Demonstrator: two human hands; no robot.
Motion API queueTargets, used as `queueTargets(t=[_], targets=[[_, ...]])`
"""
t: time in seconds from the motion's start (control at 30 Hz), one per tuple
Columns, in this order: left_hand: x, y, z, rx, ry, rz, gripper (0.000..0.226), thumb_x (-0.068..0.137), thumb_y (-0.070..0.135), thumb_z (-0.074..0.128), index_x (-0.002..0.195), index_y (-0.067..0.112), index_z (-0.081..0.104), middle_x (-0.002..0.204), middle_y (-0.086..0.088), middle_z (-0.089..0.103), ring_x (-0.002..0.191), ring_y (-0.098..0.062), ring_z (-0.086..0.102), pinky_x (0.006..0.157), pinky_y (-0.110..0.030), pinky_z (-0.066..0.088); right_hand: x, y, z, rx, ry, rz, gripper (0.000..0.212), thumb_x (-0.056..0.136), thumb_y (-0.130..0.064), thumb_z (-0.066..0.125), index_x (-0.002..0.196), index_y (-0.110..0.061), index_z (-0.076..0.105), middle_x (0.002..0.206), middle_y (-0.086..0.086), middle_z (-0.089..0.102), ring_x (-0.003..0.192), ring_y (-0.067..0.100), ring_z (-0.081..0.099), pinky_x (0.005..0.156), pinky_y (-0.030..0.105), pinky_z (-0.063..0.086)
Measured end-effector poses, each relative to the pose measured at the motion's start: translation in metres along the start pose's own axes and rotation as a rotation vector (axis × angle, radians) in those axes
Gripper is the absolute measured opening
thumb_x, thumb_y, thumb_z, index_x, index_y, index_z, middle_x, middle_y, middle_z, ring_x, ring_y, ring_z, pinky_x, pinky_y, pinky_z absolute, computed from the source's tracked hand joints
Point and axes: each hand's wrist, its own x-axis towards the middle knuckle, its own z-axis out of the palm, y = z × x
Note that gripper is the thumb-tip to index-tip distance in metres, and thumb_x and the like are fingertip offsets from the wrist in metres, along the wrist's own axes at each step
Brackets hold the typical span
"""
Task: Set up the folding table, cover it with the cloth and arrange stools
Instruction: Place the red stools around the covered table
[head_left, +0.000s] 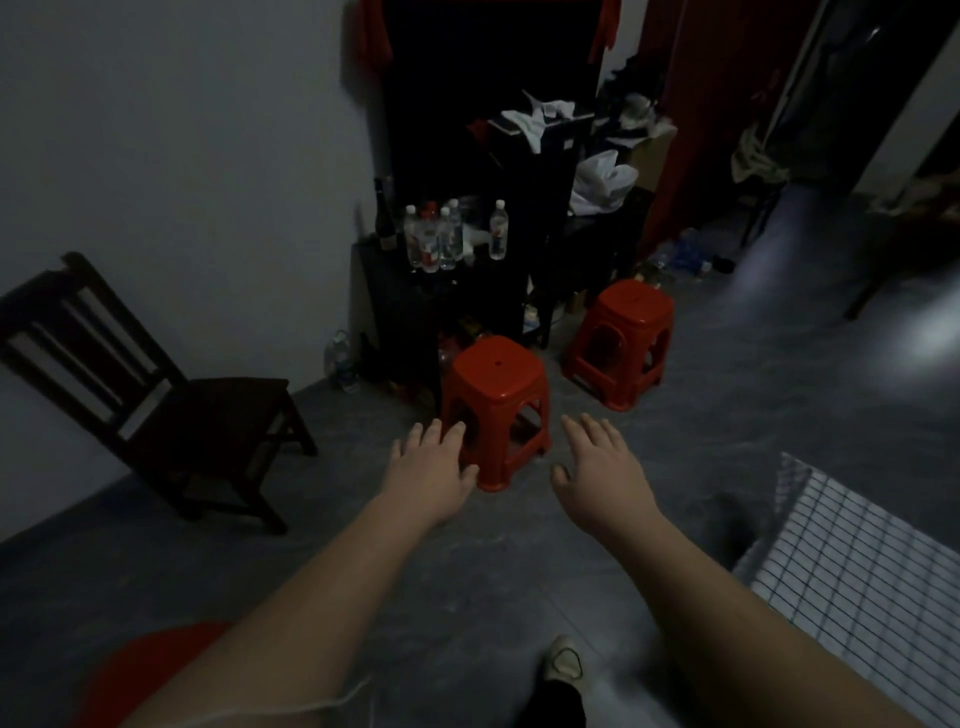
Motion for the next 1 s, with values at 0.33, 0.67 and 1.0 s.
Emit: queueTargets(t=[0.33, 0.67, 1.0], targets=[[0.202, 0.046, -0.012, -0.092, -0.002, -0.106, 0.069, 0.098, 0.052, 0.04, 0.157, 0.027, 0.015, 0.164, -0.008, 0.017, 0.151, -0.03, 0.014, 0.121, -0.049, 0.017, 0.218, 0.065, -0.005, -0.015, -0.047, -0.086, 0.067, 0.096, -0.043, 0.044, 0.157, -0.024, 0.023, 0.164, 0.006, 0.023, 0.152, 0.027, 0.015, 0.12, 0.048, 0.024], [0.373, 0.022, -0.009, -0.166, -0.084, -0.182, 0.069, 0.098, 0.052, 0.041, 0.157, 0.026, 0.016, 0.164, -0.009, 0.017, 0.151, -0.031, 0.013, 0.121, -0.05, 0.018, 0.402, 0.076, 0.017, -0.007, -0.128, -0.062, 0.067, 0.097, -0.045, 0.047, 0.156, -0.022, 0.024, 0.163, 0.008, 0.026, 0.151, 0.029, 0.016, 0.12, 0.048, 0.024], [0.611, -0.056, 0.012, -0.231, -0.231, -0.149, 0.066, 0.098, 0.045, 0.046, 0.155, 0.022, 0.023, 0.161, -0.013, 0.023, 0.148, -0.034, 0.017, 0.119, -0.05, 0.023, 0.614, 0.054, 0.095, -0.04, -0.266, 0.088, 0.069, 0.097, -0.041, 0.048, 0.157, -0.019, 0.022, 0.163, 0.008, 0.023, 0.152, 0.028, 0.014, 0.12, 0.05, 0.023]])
